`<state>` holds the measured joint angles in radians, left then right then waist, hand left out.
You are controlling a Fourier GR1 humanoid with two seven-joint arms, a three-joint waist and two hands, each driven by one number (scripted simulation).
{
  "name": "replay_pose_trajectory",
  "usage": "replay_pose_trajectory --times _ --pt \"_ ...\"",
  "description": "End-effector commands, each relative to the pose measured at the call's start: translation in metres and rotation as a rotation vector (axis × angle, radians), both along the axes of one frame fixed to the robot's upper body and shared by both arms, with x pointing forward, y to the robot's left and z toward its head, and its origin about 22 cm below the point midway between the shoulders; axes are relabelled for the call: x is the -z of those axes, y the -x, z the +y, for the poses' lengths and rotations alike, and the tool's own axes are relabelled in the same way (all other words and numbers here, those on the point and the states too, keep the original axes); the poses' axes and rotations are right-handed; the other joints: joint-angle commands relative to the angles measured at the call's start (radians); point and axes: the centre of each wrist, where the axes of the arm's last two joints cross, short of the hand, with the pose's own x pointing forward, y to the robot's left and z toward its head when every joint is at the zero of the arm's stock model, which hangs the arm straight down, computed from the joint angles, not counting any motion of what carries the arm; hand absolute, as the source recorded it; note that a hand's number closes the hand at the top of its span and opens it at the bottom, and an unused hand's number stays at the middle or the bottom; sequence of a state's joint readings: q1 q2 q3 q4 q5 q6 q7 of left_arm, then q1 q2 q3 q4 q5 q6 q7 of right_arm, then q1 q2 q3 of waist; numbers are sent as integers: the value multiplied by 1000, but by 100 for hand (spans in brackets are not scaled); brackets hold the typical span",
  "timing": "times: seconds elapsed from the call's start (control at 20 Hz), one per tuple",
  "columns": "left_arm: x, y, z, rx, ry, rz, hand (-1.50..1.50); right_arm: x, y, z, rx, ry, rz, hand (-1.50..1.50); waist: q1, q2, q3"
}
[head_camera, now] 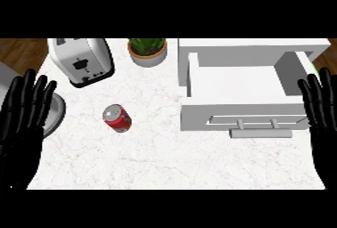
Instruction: Pick up the can, place it into the drawer and close the drawer
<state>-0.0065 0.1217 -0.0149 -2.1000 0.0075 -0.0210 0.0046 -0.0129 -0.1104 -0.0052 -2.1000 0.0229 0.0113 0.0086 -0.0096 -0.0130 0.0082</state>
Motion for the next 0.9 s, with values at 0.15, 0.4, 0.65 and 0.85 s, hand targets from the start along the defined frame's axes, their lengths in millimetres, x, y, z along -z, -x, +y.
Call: replay_pose_trajectory --times 0.15,0.4,0.65,0.85 --pt "4 -33 9 234 30 -16 -150 13 -5 6 -36 -40 36 -150 4 15 -9" --pt "31 -34 21 186 -54 368 -150 34 11 -11 208 -125 288 -150 -12 16 -8" --pt "9 -19 47 236 -69 384 -150 36 24 -46 232 -112 295 -150 9 12 -8" --pt "-20 -3 41 219 -67 393 -150 21 42 -52 228 -121 300 -150 10 11 -8"
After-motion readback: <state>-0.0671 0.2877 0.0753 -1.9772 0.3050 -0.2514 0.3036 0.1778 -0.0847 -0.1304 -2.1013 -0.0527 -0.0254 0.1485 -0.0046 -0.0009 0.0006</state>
